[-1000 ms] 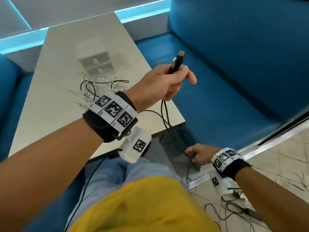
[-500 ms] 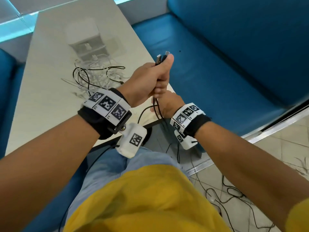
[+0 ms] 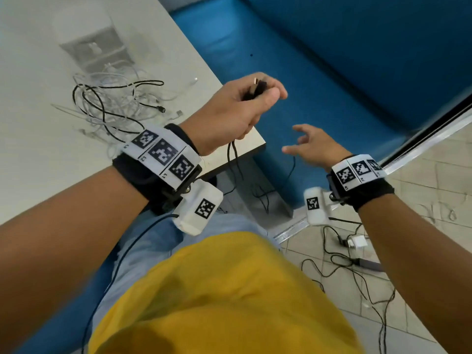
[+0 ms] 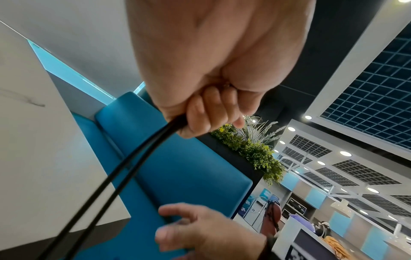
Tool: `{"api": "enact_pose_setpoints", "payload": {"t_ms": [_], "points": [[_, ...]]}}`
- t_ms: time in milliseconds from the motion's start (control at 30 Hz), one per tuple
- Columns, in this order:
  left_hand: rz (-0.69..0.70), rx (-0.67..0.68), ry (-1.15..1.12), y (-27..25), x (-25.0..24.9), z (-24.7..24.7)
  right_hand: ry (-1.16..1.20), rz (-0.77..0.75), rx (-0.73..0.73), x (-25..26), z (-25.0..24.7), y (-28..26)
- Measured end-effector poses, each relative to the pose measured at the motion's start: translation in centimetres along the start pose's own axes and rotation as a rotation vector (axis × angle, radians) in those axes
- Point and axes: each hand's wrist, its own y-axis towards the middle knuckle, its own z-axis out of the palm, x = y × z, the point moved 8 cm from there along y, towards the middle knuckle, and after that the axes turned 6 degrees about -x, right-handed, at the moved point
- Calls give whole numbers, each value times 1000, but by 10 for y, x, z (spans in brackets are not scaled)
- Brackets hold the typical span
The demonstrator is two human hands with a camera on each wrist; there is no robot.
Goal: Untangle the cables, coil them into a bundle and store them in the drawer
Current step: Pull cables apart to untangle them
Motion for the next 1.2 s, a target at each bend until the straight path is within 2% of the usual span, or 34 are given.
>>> {"api": "enact_pose_setpoints", "payload": {"t_ms": [100,167,233,300,367,467,667,867,1100,1167,1200], "points": [[-14,-45,0,1,4,-5,128,-144,-9,58,-6,-10],[-45,-50,-13,2,7,-10,350,-241,71,104,-10,-26],[-133,-42,-80,1,14,-16,490,-365,163,148,-14,-46],[-211,-57,-224,2,23,-23,459,-500,203,181,-15,-64],[-241,-132,-338,2,27,-33,302,-622,185,201,-10,-76],[-234,-240,-366,1,30,-48,191,-727,172,215,3,-80],[-211,-195,-542,-5,27,-61,307,-734,91,232,18,-76],[-173,-162,-576,-10,21,-77,309,-767,28,254,22,-78],[-125,-299,-538,-10,10,-96,312,-830,-82,271,21,-80],[-99,-368,-556,-8,3,-102,407,-744,-15,271,29,-81],[-95,-415,-577,-8,0,-105,497,-640,84,270,40,-81]]}}
